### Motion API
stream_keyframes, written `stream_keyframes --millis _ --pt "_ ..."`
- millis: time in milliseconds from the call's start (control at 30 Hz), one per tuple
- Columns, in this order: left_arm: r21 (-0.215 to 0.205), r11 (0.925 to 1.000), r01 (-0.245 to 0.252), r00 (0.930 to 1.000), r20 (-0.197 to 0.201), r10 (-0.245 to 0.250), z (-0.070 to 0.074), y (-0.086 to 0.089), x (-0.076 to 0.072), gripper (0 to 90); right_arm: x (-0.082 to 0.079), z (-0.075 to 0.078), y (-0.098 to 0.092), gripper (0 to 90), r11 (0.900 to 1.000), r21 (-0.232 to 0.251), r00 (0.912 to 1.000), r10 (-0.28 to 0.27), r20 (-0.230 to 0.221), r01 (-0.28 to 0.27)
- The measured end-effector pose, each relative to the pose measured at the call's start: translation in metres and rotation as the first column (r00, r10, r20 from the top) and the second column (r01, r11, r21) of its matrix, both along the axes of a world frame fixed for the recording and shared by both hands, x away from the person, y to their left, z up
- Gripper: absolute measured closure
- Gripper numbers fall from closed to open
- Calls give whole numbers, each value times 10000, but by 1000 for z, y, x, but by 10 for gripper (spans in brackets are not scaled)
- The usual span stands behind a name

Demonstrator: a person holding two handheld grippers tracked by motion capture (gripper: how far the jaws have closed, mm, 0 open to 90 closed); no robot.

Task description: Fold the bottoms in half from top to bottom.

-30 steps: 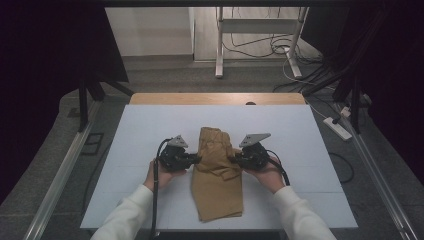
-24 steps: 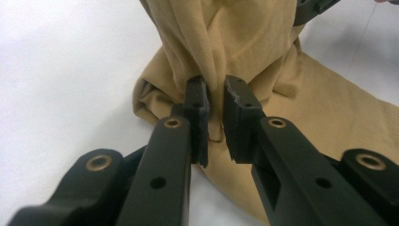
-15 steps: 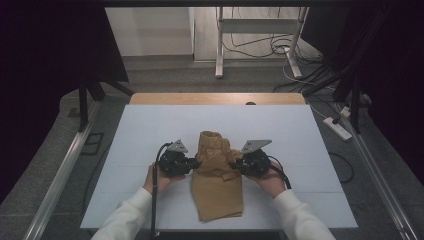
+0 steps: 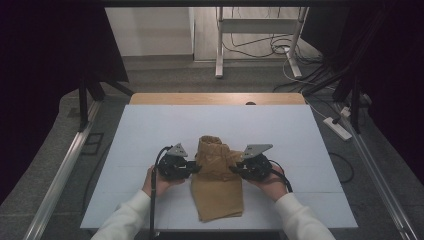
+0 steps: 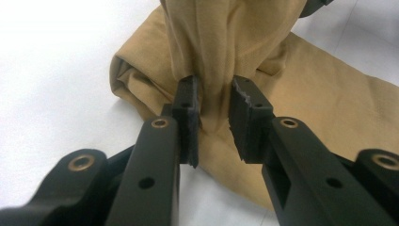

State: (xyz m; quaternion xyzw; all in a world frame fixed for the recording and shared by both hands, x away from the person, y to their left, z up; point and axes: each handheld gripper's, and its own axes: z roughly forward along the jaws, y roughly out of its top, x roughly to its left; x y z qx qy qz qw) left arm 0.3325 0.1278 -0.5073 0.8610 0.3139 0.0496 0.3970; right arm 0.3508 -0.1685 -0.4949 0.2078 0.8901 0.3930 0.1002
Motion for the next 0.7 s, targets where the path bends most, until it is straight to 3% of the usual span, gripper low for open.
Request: stream_keyframes --millis 433,700 --pt "54 9998 171 9998 -136 -170 -2 -1 -2 625 -3 -1 -2 702 10000 -2 10000 90 -10 -90" --pt "251 9997 72 9993 -375 -63 -1 13 -13 368 -11 3 -7 502 9999 105 9994 101 -316 -98"
